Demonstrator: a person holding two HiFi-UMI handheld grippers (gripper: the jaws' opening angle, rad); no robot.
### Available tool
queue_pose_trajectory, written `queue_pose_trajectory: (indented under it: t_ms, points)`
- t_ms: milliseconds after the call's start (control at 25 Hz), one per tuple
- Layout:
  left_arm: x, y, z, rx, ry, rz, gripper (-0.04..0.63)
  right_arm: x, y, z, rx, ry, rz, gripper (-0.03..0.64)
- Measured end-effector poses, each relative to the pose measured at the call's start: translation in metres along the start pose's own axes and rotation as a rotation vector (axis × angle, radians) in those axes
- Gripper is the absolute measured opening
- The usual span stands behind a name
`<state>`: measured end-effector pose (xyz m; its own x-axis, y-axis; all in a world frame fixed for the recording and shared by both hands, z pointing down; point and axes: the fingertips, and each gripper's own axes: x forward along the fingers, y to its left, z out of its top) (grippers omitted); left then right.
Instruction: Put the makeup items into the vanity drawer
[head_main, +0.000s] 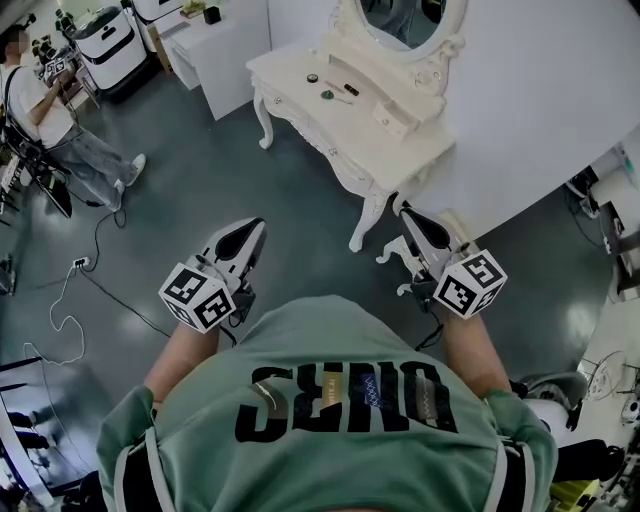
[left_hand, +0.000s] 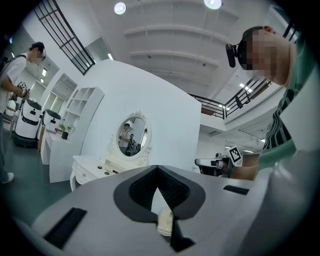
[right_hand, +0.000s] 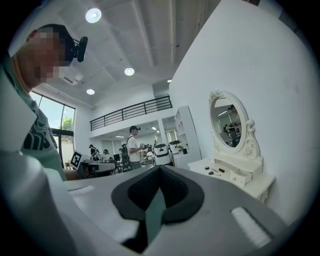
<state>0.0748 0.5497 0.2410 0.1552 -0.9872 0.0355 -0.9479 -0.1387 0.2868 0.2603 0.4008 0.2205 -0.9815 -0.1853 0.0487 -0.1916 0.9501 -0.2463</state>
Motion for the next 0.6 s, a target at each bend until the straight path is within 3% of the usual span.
queue_pose_trajectory:
  t_ms: [360, 480, 600]
  points:
    - [0.05, -0.012, -0.021, -0.022, -0.014, 0.017, 0.0, -0.008, -0.044, 0.0, -0.045, 0.03, 0.048, 0.008]
    - [0.069, 0.007, -0.028, -0.001, 0.009, 0.023, 0.0, 0.015, -0.069, -0.008, -0.031, 0.044, 0.053, 0.009]
    - [0.089, 0.055, -0.028, 0.004, 0.015, 0.034, 0.0, 0.058, -0.092, -0.012, -0.025, 0.044, 0.047, 0.008]
